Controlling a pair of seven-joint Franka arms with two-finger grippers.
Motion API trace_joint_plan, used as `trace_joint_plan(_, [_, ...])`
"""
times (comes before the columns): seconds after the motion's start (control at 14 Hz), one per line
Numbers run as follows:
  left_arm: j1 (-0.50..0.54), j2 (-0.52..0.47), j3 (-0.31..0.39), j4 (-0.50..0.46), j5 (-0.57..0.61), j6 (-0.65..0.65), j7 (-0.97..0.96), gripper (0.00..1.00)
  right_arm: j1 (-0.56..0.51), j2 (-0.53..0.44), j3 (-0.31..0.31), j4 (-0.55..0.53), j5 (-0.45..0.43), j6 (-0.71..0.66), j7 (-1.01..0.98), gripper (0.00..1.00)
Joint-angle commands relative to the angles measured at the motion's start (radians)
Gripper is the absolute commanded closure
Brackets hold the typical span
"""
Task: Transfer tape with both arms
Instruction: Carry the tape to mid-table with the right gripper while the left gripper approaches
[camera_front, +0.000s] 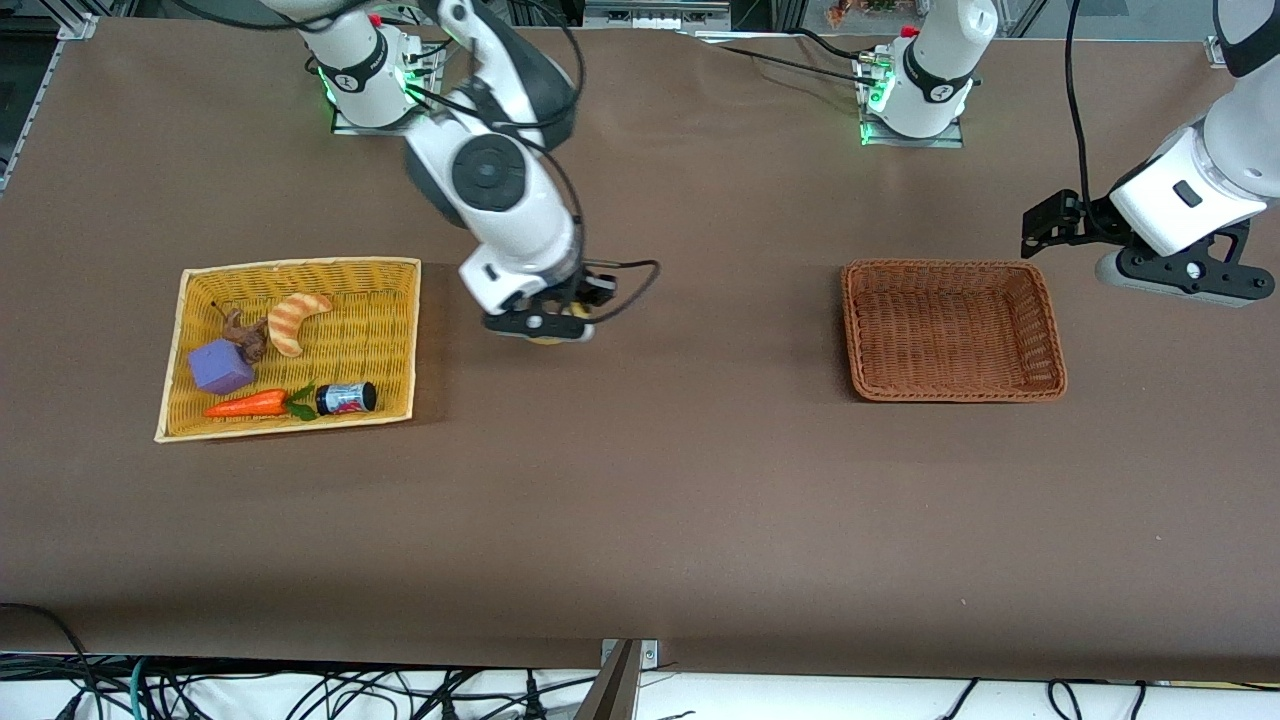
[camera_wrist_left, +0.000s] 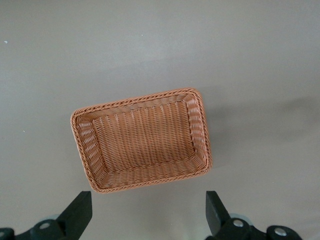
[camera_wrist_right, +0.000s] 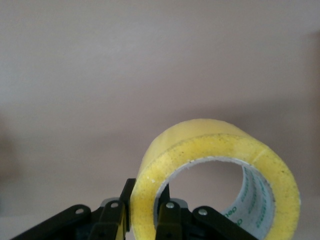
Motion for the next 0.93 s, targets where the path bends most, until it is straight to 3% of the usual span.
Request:
trace_joint_plan(0.0, [0.001, 0.006, -0.005, 0.015, 0.016, -0.021, -0.003, 0.00, 0.081, 0.136, -0.008, 0.141, -0.023, 0.023, 0.099, 1.00])
trace_joint_plan(0.21, [0.000, 0.028, -0.005, 0.018, 0.016, -0.020, 0.008, 0.00, 0.139, 0.207, -0.023, 0.144, -0.066, 0.095, 0.143, 1.00])
trace_joint_plan(0.86, [0.012, 0.140, -0.003, 0.027, 0.027, -0.109, 0.023, 0.00, 0.159, 0.347, -0.023, 0.144, -0.156, 0.207, 0.142, 1.00])
